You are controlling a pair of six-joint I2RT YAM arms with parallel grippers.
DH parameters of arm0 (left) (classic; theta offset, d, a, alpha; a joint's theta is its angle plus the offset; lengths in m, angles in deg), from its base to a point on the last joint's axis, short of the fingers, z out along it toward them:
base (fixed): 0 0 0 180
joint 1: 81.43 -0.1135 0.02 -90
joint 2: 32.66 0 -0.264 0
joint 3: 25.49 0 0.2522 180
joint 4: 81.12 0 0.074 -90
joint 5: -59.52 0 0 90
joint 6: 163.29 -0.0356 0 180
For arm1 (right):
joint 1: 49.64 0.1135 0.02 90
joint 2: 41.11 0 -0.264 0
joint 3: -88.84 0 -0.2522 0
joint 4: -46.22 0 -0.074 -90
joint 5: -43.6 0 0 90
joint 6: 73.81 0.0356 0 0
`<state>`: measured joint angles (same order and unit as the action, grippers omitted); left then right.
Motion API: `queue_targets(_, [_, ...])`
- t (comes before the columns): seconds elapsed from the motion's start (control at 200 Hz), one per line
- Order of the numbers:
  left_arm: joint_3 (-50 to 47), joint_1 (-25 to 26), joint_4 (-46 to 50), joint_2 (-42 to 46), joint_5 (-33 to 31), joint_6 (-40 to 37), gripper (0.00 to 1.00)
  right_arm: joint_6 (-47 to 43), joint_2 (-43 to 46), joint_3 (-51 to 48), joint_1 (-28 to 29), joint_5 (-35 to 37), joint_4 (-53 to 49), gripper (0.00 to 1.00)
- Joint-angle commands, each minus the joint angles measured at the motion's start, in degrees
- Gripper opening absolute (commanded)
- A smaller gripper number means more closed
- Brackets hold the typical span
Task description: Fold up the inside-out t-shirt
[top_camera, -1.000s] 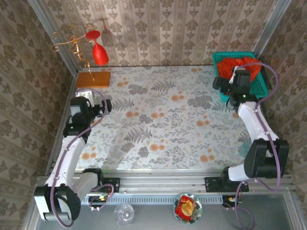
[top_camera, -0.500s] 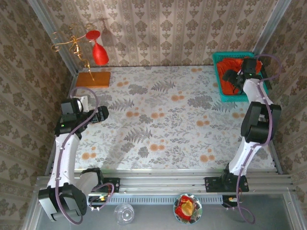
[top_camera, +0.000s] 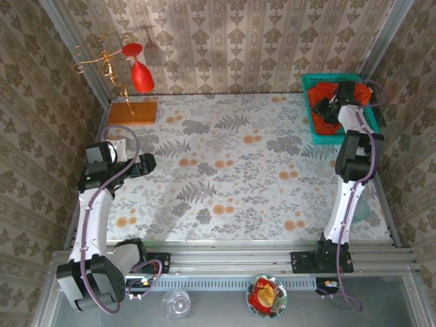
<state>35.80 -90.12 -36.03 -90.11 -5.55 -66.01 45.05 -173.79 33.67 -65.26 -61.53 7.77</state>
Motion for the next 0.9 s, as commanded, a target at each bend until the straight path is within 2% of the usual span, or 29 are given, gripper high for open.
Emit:
queue_targets(0.0, [-0.42,-0.28,0.64,-0.55,2.32,-1.14,1.0,0.99,0.15,1.47,-0.38,-0.81,-1.41,0.2])
queue_targets(0.09, [-0.49,-0.28,0.66,-0.56,2.14,-1.14,1.0,0.77,2.16,0.93,-0.38,0.21,-0.91,0.04])
queue_targets(0.14, [-0.57,-0.19,0.62,-0.43,2.14,-0.99,1.0,0.43,3.87,0.58,-0.34,1.06,-0.94,0.0])
queue_targets(0.385, [-0.68,-0.12,0.04,0.06,2.63,-0.42,0.99,-0.3,16.98,-3.1,-0.21,4.21,-0.11,0.0])
queue_targets(0.69, [-1.05,0.51,-0.47,1.11,2.58,-0.3,0.99,-2.73,34.04,-3.74,2.52,3.01,-3.86,0.0])
queue_targets(0.805, [-1.04,0.62,-0.64,1.2,2.58,-0.35,0.99,-3.75,40.11,-3.08,5.4,1.36,-4.95,0.0])
queue_targets(0.895, [-1.04,0.77,-0.66,1.29,2.43,-0.25,0.98,-1.97,43.68,-1.79,6.92,-4.31,-5.24,0.0])
